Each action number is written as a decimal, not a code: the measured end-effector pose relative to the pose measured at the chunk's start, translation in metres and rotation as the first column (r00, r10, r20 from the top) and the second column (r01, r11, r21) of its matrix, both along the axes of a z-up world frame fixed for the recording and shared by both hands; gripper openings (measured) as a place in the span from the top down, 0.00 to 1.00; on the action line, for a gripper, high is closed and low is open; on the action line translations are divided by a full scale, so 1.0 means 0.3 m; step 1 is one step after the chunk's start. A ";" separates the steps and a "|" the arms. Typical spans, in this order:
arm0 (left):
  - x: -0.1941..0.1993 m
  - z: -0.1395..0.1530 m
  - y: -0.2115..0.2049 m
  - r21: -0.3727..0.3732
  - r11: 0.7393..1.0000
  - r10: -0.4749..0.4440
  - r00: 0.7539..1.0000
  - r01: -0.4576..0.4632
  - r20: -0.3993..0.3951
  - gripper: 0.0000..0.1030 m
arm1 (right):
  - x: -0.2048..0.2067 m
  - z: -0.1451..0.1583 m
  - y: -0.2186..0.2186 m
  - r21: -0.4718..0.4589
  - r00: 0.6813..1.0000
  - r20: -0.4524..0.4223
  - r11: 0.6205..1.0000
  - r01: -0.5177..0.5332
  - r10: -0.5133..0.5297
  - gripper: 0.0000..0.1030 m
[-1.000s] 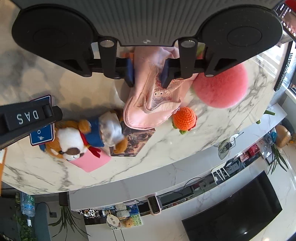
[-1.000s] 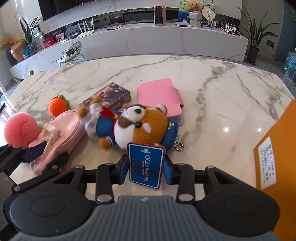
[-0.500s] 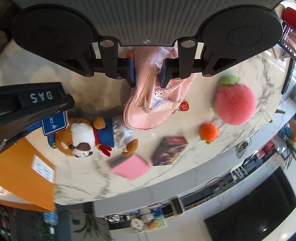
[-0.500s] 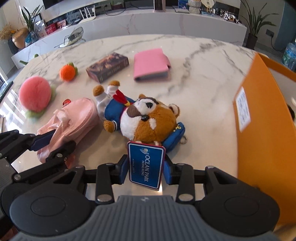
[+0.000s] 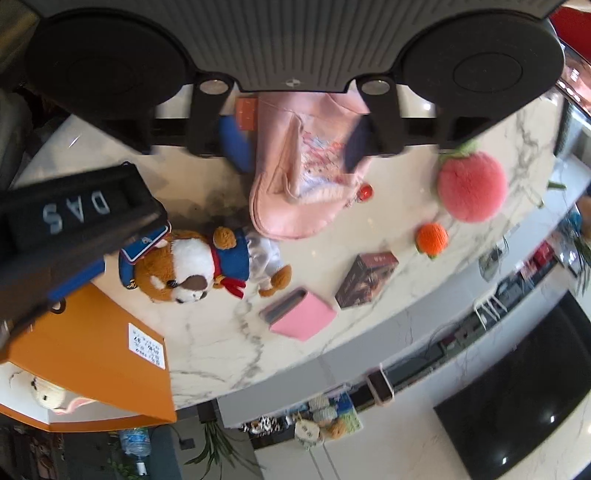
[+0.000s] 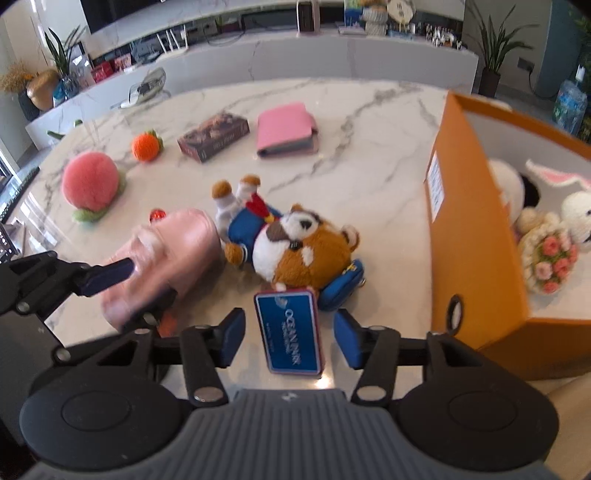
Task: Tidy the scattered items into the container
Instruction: 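Lift the pink backpack with left tool while right tool lifts the bear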
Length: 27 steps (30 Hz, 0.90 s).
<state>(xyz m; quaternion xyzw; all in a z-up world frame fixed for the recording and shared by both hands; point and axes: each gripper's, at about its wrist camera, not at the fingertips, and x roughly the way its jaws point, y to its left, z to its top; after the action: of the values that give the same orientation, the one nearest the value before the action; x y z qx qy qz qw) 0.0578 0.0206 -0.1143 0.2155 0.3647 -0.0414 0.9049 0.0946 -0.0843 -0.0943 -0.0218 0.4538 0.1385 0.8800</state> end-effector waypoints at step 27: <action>0.188 -0.079 0.180 -0.139 0.985 0.083 0.987 -0.102 -0.138 0.08 | 0.225 -0.092 0.063 0.001 0.998 0.005 0.998 -0.069 0.069 0.10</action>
<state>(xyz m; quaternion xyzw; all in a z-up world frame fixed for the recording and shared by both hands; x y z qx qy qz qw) 0.1142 0.0745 -0.1380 0.1283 0.4291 -0.0398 0.8932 0.1620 -0.0654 -0.1219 -0.0373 0.4505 0.1688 0.8759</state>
